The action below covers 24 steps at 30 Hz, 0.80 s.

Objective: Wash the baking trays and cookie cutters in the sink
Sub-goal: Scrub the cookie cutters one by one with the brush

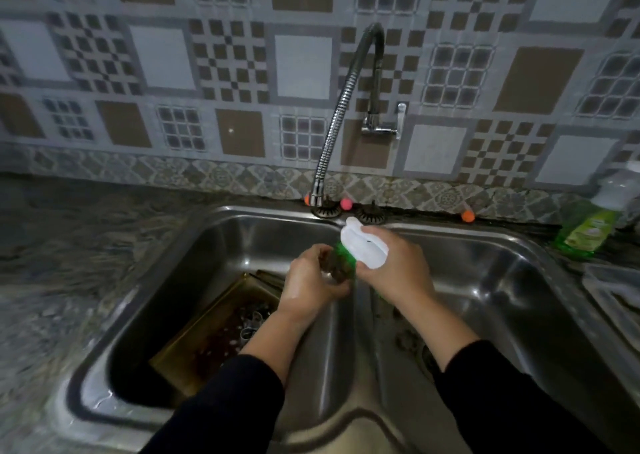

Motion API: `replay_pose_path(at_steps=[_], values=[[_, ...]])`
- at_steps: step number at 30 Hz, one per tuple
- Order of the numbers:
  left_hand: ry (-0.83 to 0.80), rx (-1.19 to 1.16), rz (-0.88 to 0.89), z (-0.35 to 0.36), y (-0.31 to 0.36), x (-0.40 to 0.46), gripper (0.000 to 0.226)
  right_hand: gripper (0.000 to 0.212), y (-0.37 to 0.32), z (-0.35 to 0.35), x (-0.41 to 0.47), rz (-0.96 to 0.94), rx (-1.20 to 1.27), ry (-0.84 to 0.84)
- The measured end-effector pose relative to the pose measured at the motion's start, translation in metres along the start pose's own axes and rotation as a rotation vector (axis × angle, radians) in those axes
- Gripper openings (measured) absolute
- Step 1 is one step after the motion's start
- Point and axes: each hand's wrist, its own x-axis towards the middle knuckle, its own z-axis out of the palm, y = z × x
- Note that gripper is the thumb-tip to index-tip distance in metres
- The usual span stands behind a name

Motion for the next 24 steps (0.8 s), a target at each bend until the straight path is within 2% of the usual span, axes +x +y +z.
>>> replay_pose_path(at_steps=[3, 6, 8, 10, 12, 17, 24], values=[[0.005, 0.064, 0.019, -0.014, -0.016, 0.005, 0.053, 0.060, -0.012, 0.017, 0.001, -0.035, -0.026, -0.046], [-0.012, 0.060, -0.018, -0.027, -0.028, 0.009, 0.056, 0.058, -0.012, 0.027, 0.006, 0.046, 0.007, 0.024], [-0.042, 0.053, -0.032, -0.032, -0.034, 0.010, 0.057, 0.058, -0.016, 0.036, 0.007, 0.061, 0.038, -0.018], [-0.053, 0.045, -0.026, -0.035, -0.040, 0.010, 0.056, 0.059, -0.024, 0.050, 0.006, 0.025, 0.017, -0.075], [-0.050, 0.026, -0.050, -0.035, -0.047, 0.007, 0.051, 0.060, -0.028, 0.063, 0.009, 0.021, -0.026, -0.053], [-0.076, -0.016, -0.191, -0.044, -0.081, 0.000, 0.051, 0.059, -0.027, 0.078, 0.009, 0.087, 0.010, 0.012], [-0.164, 0.190, -0.569, -0.100, -0.169, -0.007, 0.059, 0.058, -0.014, 0.089, -0.011, 0.117, 0.091, -0.022]])
